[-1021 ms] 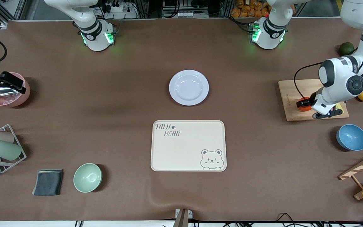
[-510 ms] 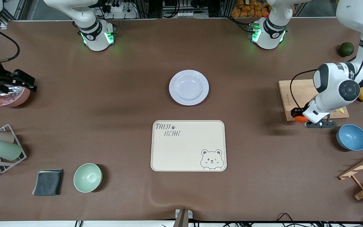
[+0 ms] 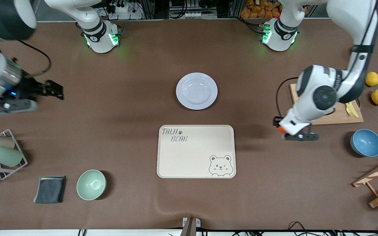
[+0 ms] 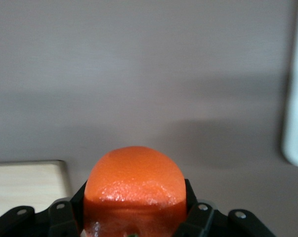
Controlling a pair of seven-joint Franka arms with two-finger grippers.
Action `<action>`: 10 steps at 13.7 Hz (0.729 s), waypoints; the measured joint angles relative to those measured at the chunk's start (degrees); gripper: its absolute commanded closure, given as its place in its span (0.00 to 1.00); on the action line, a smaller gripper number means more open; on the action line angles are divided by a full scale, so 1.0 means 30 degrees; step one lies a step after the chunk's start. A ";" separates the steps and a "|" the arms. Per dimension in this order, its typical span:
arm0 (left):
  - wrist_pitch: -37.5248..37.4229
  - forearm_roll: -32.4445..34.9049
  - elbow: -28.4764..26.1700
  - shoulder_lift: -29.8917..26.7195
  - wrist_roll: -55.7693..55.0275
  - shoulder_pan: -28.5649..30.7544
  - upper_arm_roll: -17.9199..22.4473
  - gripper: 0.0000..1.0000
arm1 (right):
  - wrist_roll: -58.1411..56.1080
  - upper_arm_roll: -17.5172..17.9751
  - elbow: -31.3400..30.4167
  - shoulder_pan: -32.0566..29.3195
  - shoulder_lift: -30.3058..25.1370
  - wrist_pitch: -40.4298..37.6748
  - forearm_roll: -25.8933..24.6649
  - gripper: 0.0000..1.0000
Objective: Place orange and plate with both arms
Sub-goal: 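Carry the orange onto the plate while the right gripper reaches the plate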
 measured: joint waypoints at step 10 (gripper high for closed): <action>-0.0203 -0.0427 0.2522 0.2607 -1.4051 -0.8955 -0.0341 0.85 | 0.0013 0.0041 0.0873 0.1743 0.5915 0.6317 0.5495 0.00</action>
